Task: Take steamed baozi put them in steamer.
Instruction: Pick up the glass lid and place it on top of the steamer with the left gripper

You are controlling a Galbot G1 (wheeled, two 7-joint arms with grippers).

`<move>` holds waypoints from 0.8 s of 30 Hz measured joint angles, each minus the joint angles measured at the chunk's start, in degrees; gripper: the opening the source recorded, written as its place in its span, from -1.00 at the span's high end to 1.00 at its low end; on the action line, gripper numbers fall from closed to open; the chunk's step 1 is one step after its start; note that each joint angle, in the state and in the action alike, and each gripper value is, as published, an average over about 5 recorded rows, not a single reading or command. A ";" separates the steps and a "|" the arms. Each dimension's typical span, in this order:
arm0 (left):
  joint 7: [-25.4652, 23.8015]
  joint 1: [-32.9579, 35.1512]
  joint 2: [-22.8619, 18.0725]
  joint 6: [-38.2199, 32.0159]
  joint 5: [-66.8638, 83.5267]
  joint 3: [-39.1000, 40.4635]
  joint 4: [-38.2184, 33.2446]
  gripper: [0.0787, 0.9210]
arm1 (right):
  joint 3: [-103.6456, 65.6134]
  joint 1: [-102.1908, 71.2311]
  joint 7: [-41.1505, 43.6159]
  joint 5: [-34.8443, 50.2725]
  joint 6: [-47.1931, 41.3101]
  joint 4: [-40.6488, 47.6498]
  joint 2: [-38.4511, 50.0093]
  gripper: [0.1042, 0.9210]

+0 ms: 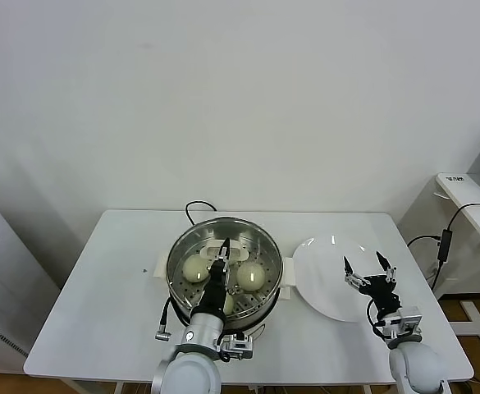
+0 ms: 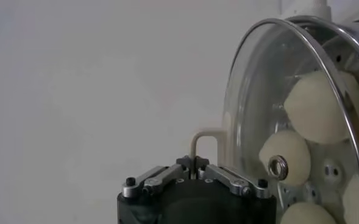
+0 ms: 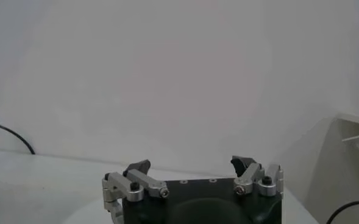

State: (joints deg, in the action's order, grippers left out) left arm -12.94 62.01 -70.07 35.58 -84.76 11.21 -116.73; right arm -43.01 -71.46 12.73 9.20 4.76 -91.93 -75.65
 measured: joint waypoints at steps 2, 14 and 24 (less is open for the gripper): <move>0.15 -0.01 0.00 -0.01 0.17 -0.01 0.21 0.93 | -0.10 -0.02 0.01 0.00 0.03 0.05 -0.01 -0.76; 1.18 -0.28 -0.02 -0.17 1.35 -0.19 1.63 0.93 | -0.25 -0.06 0.07 -0.06 0.09 0.20 -0.09 -0.76; 2.28 -0.30 -0.14 -0.14 2.23 -0.45 2.56 0.93 | -0.38 -0.04 0.16 -0.14 0.22 0.36 -0.22 -0.76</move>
State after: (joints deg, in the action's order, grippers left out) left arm -10.67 61.70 -70.22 35.44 -82.53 10.75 -114.17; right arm -43.39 -71.50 12.89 9.06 4.98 -91.58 -75.88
